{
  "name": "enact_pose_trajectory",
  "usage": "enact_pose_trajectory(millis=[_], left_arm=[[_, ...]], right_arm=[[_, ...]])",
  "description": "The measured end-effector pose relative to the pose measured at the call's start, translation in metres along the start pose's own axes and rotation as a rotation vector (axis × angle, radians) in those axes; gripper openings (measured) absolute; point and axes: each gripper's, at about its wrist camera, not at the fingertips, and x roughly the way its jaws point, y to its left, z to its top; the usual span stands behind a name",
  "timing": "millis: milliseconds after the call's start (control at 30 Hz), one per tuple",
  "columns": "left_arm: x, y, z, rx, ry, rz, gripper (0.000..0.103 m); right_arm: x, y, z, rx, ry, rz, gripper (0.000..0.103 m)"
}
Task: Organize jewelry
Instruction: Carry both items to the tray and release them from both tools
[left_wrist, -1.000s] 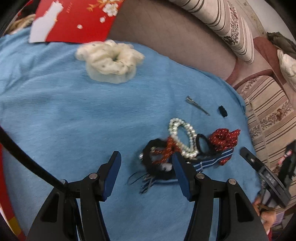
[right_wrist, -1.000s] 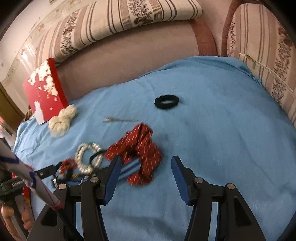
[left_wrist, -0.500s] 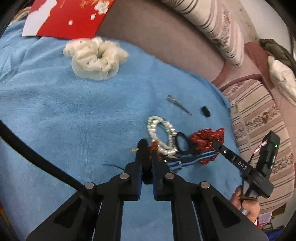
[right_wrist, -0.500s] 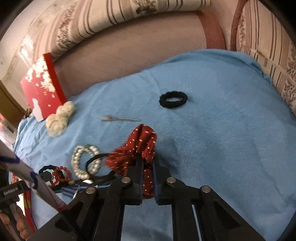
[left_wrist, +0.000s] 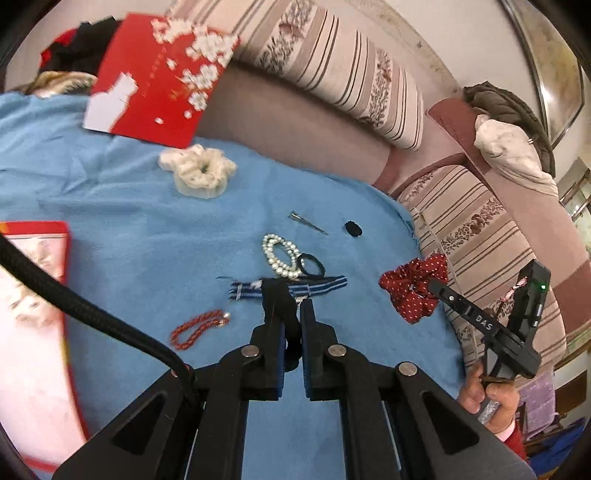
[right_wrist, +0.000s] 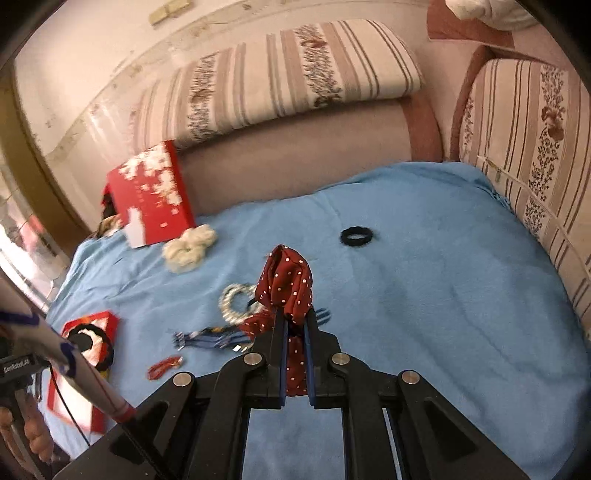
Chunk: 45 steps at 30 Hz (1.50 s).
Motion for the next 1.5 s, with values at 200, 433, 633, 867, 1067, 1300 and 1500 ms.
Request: enact_pose_trajectory(millis=[200,433,633,867,1067,1300,1500], left_arm=[[-0.045,0.026,-0.025,-0.023,-0.029,0.063,0.007],[-0.089,0.095,-0.049,-0.076,-0.074,0.285,0.007],[-0.110,0.160,-0.054,-0.149,-0.100,0.435,0.007],[-0.121,0.235,-0.052,-0.303,-0.126,0.484,0.007],[-0.125,0.274,-0.050,-0.361,-0.142,0.540,0.007],[-0.128,0.299,-0.053,-0.382,-0.139,0.597,0.007],[-0.127,0.300,-0.052,-0.352,-0.141,0.679,0.007]], right_arm=[[-0.016,0.035,-0.029,-0.057,0.037,0.041,0.008],[-0.002,0.096,-0.051,-0.106,0.105,0.117,0.008],[0.024,0.180,-0.064,-0.183,0.168,0.214,0.008],[0.061,0.288,-0.087,-0.303,0.247,0.329,0.008],[0.094,0.346,-0.100,-0.331,0.302,0.397,0.008],[0.134,0.372,-0.115,-0.307,0.391,0.426,0.008],[0.162,0.378,-0.126,-0.319,0.429,0.373,0.009]])
